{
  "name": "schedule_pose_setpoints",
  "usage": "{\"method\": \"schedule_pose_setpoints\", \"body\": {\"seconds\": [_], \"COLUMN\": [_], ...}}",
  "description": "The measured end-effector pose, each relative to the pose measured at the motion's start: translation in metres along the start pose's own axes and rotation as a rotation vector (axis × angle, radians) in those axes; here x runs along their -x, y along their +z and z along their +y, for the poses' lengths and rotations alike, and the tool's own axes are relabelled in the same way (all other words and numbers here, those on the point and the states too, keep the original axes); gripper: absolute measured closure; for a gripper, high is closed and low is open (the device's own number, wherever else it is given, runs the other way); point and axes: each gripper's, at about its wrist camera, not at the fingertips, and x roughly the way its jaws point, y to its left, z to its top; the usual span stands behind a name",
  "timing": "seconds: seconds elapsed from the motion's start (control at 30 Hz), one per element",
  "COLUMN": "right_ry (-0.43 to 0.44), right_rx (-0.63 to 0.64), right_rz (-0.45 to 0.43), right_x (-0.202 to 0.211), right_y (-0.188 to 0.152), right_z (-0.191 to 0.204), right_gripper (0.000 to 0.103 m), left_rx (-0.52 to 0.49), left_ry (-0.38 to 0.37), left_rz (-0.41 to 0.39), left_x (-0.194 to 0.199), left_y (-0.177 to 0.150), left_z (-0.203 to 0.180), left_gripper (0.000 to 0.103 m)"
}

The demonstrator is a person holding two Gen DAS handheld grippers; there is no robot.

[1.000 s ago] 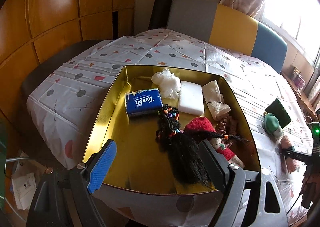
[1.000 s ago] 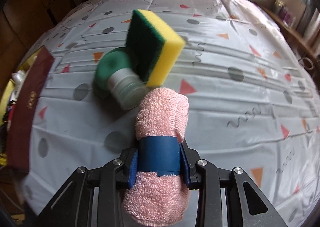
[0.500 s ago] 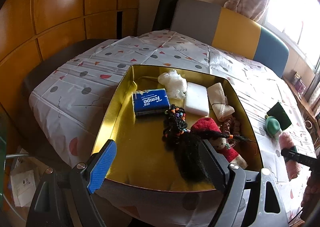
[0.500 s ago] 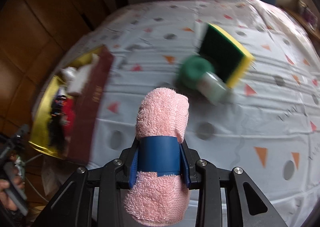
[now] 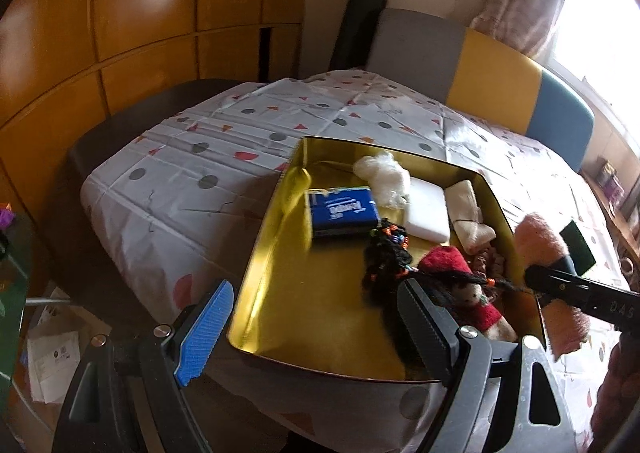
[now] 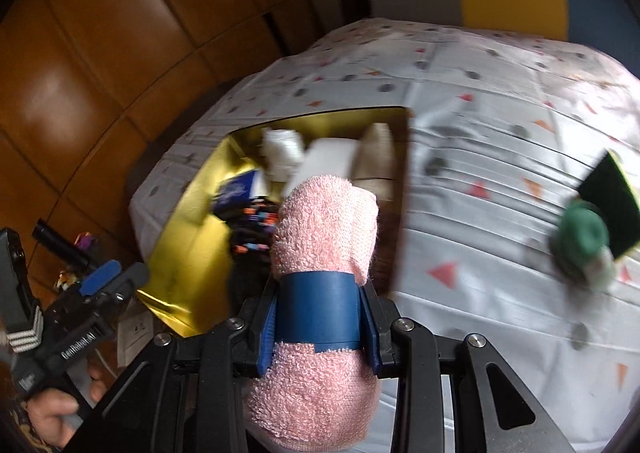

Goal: Organize soft objects
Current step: 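Carry the pink towel roll toward the gold tray with the right tool, then lower the pink towel roll into the gold tray and open the right tool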

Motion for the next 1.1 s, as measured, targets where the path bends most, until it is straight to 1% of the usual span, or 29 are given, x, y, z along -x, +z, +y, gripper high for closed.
{"method": "schedule_pose_setpoints", "body": {"seconds": [0.13, 0.23, 0.37, 0.47, 0.5, 0.53, 0.67, 0.73, 0.8, 0.93, 1.0, 1.07, 1.1], "right_ry": [0.048, 0.086, 0.107, 0.101, 0.087, 0.078, 0.025, 0.011, 0.011, 0.037, 0.036, 0.03, 0.025], "right_rx": [0.046, 0.079, 0.124, 0.146, 0.156, 0.16, 0.17, 0.17, 0.17, 0.16, 0.16, 0.159, 0.157], "right_rz": [0.024, 0.05, 0.098, 0.138, 0.155, 0.166, 0.192, 0.193, 0.188, 0.147, 0.13, 0.112, 0.1], "right_x": [-0.017, -0.035, -0.066, -0.092, -0.104, -0.11, -0.136, -0.139, -0.138, -0.122, -0.115, -0.109, -0.105], "right_y": [0.011, 0.016, 0.019, 0.02, 0.021, 0.02, 0.022, 0.02, 0.019, 0.019, 0.019, 0.018, 0.018], "right_z": [0.035, 0.06, 0.091, 0.108, 0.112, 0.113, 0.114, 0.111, 0.108, 0.103, 0.1, 0.099, 0.097], "right_gripper": [0.068, 0.068, 0.068, 0.068, 0.067, 0.064, 0.06, 0.053, 0.052, 0.052, 0.052, 0.05, 0.047], "left_rx": [0.046, 0.077, 0.107, 0.12, 0.121, 0.12, 0.112, 0.109, 0.109, 0.095, 0.086, 0.075, 0.071], "left_ry": [0.033, 0.053, 0.073, 0.085, 0.087, 0.09, 0.098, 0.099, 0.092, 0.081, 0.075, 0.071, 0.068], "left_rz": [-0.036, -0.038, -0.039, -0.035, -0.034, -0.033, -0.025, -0.024, -0.022, -0.024, -0.02, -0.02, -0.02], "left_x": [0.006, 0.006, 0.006, 0.004, 0.004, 0.004, 0.002, 0.002, 0.001, 0.002, 0.002, 0.003, 0.004], "left_y": [0.004, 0.007, 0.007, 0.007, 0.007, 0.006, 0.005, 0.005, 0.005, 0.004, 0.003, 0.003, 0.002], "left_z": [0.019, 0.032, 0.048, 0.055, 0.057, 0.058, 0.061, 0.06, 0.059, 0.052, 0.049, 0.045, 0.044], "left_gripper": [0.017, 0.017, 0.017, 0.017, 0.017, 0.017, 0.017, 0.017, 0.017, 0.017, 0.017, 0.017, 0.017]}}
